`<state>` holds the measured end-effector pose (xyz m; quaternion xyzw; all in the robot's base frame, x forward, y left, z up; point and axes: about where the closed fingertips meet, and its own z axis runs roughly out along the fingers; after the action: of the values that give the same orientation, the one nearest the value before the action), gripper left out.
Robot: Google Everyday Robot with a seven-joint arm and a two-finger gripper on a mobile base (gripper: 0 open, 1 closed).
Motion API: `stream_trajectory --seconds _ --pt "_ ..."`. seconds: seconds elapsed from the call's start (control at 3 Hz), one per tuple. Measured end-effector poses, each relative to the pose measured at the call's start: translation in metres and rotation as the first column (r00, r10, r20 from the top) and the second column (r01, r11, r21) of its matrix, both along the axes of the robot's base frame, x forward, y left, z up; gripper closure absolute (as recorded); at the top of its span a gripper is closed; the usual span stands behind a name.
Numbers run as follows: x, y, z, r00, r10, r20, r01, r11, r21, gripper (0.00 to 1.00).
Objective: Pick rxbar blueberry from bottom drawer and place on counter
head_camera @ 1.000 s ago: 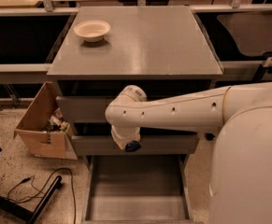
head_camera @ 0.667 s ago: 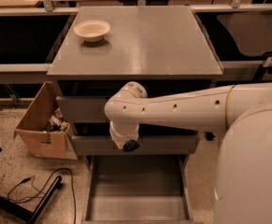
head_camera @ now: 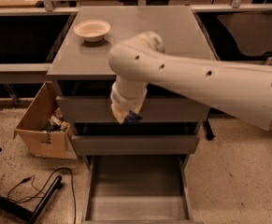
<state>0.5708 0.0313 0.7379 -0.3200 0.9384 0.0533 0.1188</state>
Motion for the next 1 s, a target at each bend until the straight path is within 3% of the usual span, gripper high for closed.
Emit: stream_trajectory --seconds 0.33,0.67,1.0 --pt "0.013 -0.007 0.088 0.9975 -0.011 0.069 0.011 1.0 -0.001 1.0" --pt "0.032 -0.013 0.168 0.9885 -0.049 0.143 0.051 0.999 -0.011 1.0" --pt "0.062 -0.023 0.231 0.9599 -0.108 0.259 0.11 0.994 0.008 1.0"
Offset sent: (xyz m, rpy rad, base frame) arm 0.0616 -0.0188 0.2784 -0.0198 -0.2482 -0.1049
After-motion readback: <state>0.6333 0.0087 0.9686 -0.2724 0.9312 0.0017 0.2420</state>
